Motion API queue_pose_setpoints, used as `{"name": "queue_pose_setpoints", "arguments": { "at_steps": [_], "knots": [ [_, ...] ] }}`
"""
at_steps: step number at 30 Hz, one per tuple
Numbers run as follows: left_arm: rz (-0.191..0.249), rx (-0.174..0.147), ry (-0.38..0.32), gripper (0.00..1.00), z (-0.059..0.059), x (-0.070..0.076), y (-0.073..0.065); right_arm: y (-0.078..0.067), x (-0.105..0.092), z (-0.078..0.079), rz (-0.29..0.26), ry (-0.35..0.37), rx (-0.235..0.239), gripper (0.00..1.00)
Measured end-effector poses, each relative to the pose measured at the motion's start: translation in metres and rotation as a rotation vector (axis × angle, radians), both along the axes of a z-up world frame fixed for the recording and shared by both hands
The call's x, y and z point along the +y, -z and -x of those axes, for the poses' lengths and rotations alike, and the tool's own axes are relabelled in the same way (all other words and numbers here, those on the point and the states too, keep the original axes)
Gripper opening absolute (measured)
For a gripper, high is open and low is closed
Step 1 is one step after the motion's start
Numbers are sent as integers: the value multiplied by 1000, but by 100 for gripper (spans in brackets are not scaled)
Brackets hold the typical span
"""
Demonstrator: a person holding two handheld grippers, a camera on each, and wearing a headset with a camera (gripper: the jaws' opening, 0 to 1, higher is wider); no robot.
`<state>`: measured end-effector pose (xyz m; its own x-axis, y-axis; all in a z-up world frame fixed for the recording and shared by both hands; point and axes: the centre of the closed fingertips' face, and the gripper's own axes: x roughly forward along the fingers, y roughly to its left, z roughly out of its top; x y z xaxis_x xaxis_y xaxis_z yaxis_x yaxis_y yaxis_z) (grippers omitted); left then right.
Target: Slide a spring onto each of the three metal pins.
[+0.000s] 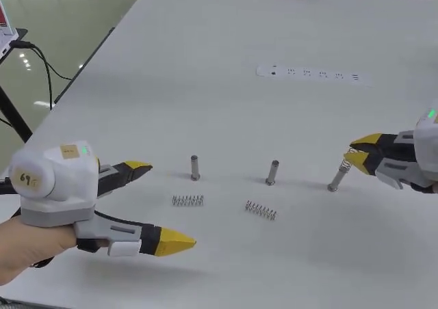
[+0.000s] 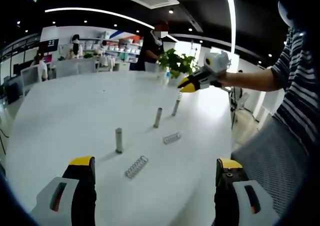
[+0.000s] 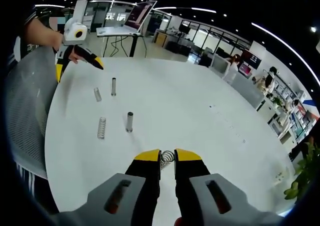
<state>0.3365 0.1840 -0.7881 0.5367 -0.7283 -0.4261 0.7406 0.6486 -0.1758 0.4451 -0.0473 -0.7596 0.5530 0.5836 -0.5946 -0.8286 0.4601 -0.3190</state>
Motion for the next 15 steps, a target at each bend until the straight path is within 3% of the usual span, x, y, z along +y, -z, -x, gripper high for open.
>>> {"name": "queue_pose_setpoints", "arguments": {
  "at_steps": [15],
  "knots": [
    [-4,1,-1,98,0,1,1,15,-3,-1,11,12,26,7]
  ]
}}
